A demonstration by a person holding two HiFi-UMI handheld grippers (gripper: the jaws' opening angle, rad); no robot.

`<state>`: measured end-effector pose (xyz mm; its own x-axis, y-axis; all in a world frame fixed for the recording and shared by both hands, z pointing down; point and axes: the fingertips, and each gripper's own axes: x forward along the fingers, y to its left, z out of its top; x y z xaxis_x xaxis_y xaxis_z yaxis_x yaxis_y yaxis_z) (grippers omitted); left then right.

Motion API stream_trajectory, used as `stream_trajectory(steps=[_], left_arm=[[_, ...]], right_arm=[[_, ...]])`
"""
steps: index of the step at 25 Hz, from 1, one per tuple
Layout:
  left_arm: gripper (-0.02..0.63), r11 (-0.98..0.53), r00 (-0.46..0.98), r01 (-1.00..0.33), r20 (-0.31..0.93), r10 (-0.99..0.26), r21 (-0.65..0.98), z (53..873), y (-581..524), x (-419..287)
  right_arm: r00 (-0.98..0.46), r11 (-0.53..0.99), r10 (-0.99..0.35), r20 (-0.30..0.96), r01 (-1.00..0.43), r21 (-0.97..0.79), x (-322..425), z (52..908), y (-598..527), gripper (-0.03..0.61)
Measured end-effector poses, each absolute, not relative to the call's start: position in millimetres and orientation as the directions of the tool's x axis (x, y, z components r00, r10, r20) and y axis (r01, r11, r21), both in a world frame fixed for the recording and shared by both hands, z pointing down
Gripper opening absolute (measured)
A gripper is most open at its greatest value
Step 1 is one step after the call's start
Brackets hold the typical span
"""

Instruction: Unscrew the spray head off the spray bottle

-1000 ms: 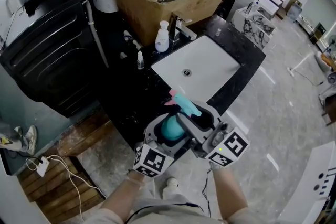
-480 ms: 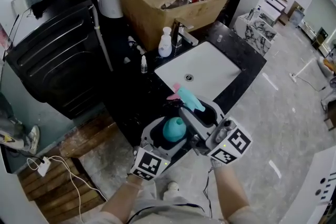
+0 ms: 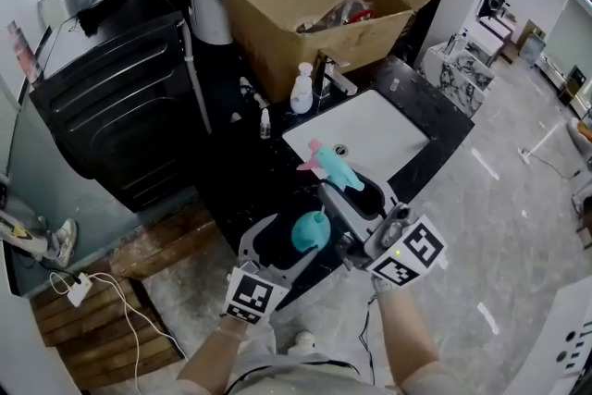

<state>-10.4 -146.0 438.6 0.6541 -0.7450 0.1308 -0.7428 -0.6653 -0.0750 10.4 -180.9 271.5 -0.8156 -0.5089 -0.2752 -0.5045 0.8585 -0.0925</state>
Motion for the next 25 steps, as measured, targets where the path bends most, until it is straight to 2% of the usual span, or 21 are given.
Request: stream_trajectory(steps=[3, 4, 6, 9, 15, 18, 25], left_arm=[[0.377, -0.643, 0.632, -0.762, 0.130, -0.764, -0.074, 437, -141, -18], [0.350, -0.632, 0.621, -0.771, 0.127, -0.774, -0.081, 435, -139, -21], [0.220, -0.600, 0.590, -0.793, 0.115, -0.799, -0.102, 430, -136, -28], [0.078, -0.556, 0.545, -0.821, 0.108, -0.831, -0.128, 426, -132, -39], [0.050, -0.503, 0.494, -0.854, 0.100, -0.864, -0.133, 420, -125, -52], [0.007, -0.477, 0.466, -0.867, 0.105, -0.879, -0.145, 418, -123, -58], [0.005, -0.422, 0.415, -0.899, 0.080, -0.906, -0.118, 409, -118, -69]], right_arm=[[-0.817, 0.865, -0.497, -0.293, -0.494, -0.088, 10, 264, -180, 0.151], [-0.818, 0.867, -0.493, -0.298, -0.491, -0.086, 9, 261, -180, 0.150], [-0.818, 0.870, -0.486, -0.306, -0.487, -0.080, 8, 255, -178, 0.150], [-0.818, 0.874, -0.476, -0.323, -0.482, -0.068, 8, 248, -176, 0.150], [-0.813, 0.876, -0.466, -0.350, -0.479, -0.054, 13, 236, -170, 0.150], [-0.808, 0.875, -0.466, -0.362, -0.482, -0.052, 18, 229, -167, 0.150], [-0.800, 0.861, -0.488, -0.349, -0.507, -0.042, 34, 228, -159, 0.150]])
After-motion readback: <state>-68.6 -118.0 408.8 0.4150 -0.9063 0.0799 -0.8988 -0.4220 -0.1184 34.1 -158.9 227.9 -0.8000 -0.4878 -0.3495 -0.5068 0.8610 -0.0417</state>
